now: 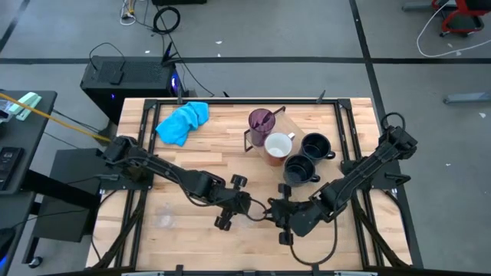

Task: Stack small to large cups/mugs on shelf
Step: Put the bottom transparent mug on the shelf

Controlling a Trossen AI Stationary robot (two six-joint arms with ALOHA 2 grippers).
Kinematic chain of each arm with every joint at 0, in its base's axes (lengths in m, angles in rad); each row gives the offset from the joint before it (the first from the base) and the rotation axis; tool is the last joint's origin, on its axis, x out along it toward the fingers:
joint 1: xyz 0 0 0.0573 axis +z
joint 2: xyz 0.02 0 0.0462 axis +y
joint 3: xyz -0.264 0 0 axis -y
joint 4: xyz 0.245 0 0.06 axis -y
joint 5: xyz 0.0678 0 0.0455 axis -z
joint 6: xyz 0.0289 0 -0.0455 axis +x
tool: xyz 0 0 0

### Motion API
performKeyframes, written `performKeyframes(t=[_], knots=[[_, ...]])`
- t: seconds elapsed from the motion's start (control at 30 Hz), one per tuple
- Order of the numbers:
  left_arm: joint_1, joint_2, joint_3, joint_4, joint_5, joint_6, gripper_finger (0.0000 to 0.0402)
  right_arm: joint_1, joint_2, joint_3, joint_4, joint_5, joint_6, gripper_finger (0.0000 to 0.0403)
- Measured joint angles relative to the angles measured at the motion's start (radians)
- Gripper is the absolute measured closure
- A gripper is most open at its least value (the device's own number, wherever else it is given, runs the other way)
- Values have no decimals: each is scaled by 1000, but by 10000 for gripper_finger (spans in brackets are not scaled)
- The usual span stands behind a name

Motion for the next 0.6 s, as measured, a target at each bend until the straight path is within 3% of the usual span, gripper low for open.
performKeyframes(t=[0.17, 0.33, 0.6], knots=[[-21, -5, 35, -26, -81, 8, 379, 2, 24, 0, 28, 10, 4, 267], [-42, -7, 37, -35, -140, 19, 394, 2, 61, 0, 76, 51, -52, 227], [-54, -7, 34, -31, -197, 24, 377, -1, 120, 0, 126, 80, -102, 213]])
